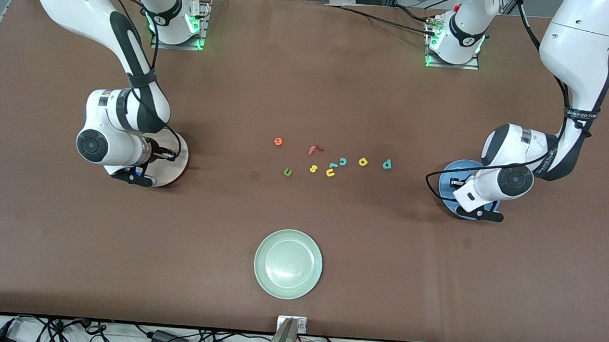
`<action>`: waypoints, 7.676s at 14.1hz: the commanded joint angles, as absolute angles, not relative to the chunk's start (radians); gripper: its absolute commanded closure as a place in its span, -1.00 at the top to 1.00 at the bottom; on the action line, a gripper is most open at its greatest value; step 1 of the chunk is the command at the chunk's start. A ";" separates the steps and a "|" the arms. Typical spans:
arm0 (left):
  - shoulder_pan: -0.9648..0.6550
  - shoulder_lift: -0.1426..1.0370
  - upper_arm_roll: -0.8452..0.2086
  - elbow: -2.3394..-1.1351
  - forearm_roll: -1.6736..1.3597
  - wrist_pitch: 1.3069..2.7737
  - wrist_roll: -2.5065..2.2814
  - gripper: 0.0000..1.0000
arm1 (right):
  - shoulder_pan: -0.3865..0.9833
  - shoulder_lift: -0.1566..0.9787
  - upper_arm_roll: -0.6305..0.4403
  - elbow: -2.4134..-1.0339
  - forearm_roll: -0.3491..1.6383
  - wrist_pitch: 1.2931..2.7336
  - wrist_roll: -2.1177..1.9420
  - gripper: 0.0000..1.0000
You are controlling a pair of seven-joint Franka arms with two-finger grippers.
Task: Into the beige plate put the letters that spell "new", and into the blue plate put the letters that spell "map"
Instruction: 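Return the right gripper to the letters while the left gripper returns too, then carry the orange letter to the white plate while the left carries green, then grasp the yellow letter with the left gripper while the right reaches green, then drop the yellow letter on the blue plate with the left gripper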
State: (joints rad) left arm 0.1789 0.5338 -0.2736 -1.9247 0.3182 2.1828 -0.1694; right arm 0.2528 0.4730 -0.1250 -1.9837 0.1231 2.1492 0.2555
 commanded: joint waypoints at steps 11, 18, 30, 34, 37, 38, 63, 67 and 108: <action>0.154 0.515 -0.623 -2.042 0.325 2.281 -0.661 1.00 | 0.719 0.480 -0.112 -1.936 0.156 2.314 0.360 1.00; 0.158 0.583 -0.612 -2.097 0.342 2.421 -0.670 0.49 | 0.839 0.577 -0.114 -1.930 0.153 2.456 0.440 0.73; 0.169 0.580 -0.607 -2.082 0.391 2.405 -0.664 -0.92 | 0.865 0.603 -0.114 -1.928 0.147 2.462 0.440 -0.31; 0.189 0.511 -0.609 -1.944 0.391 2.099 -0.550 -0.83 | 0.858 0.603 -0.115 -1.928 0.143 2.461 0.423 -0.76; 0.276 0.497 -0.612 -1.855 0.394 1.950 -0.353 -0.77 | 0.838 0.586 -0.153 -1.930 0.141 2.453 0.416 -0.88; 0.320 0.495 -0.611 -1.855 0.394 1.948 -0.283 -0.77 | 0.828 0.566 -0.184 -1.934 0.141 2.444 0.417 -0.88; 0.172 0.687 -0.769 -1.922 0.391 2.279 -1.098 1.00 | 0.618 0.571 -0.555 -1.936 0.160 2.074 -0.014 0.99; 0.097 0.687 -0.683 -1.928 0.426 2.289 -1.111 1.00 | 0.650 0.549 -0.554 -1.887 0.181 2.057 0.012 1.00; 0.621 0.647 -0.661 -1.881 0.505 1.999 -0.078 0.08 | 0.910 0.885 -0.262 -1.405 0.376 2.207 0.759 0.00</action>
